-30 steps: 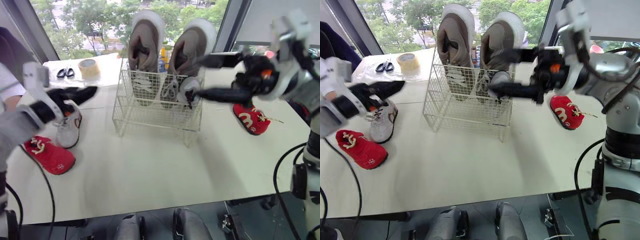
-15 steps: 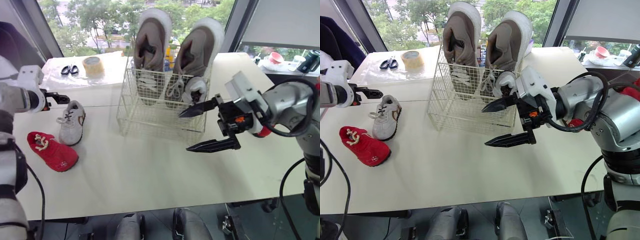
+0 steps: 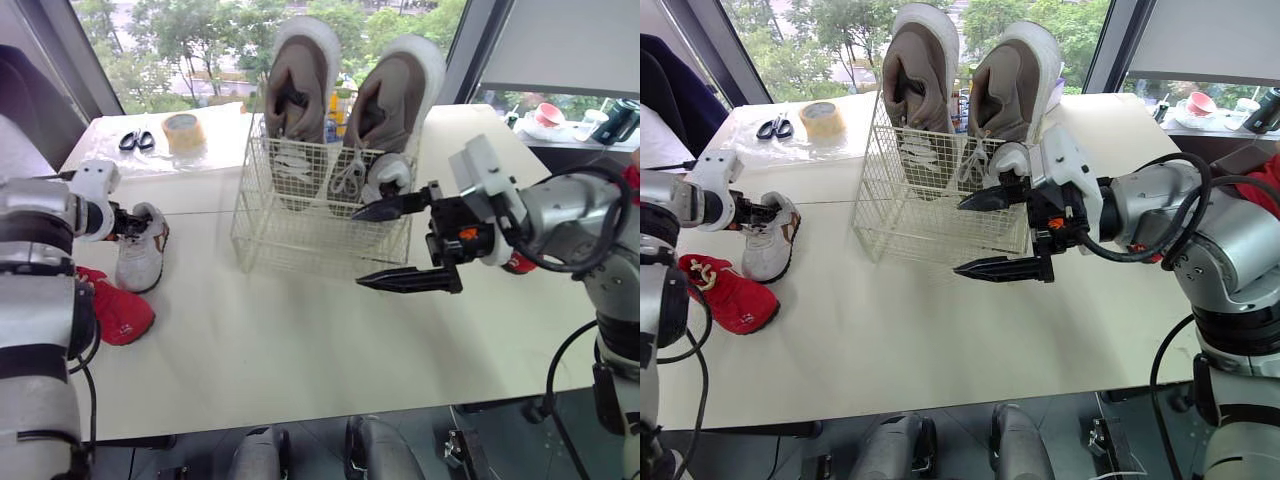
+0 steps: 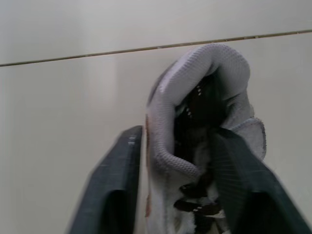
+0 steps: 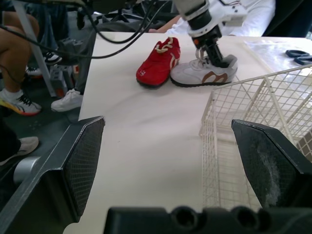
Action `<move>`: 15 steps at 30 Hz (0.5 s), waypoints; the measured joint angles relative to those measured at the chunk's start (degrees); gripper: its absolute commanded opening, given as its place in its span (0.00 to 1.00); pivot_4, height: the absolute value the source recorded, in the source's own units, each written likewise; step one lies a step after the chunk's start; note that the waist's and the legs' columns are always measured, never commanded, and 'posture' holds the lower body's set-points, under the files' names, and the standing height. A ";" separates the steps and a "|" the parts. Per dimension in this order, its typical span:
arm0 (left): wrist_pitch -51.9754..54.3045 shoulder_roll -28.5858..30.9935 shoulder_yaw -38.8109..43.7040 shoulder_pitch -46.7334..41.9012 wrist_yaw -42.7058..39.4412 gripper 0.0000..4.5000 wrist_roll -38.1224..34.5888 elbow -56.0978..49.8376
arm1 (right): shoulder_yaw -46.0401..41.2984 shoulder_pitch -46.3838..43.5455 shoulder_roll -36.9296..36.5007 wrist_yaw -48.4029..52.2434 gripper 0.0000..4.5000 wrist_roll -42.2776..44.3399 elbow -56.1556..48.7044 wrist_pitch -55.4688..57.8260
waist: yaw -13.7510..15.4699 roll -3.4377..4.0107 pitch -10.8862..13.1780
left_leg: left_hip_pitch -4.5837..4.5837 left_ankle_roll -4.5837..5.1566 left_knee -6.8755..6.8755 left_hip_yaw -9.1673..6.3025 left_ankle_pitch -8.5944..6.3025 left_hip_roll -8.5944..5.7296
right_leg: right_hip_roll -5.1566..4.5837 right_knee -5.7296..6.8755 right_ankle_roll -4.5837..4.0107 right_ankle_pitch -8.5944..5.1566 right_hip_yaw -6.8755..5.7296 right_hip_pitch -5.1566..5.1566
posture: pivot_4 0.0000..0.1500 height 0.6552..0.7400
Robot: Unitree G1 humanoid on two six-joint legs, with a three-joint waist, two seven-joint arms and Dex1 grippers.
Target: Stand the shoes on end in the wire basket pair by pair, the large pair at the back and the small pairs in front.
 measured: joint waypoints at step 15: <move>1.00 2.52 21.59 -10.59 9.70 0.01 -6.94 -7.20 | -1.25 0.39 -1.58 -0.72 1.00 -1.07 2.16 -0.05 | 0.29 -0.52 0.08 | -0.62 -0.04 0.25 -0.21 0.03 0.00 | -0.15 0.04 0.09 0.06 -0.25 -0.25 | 1.00 1.00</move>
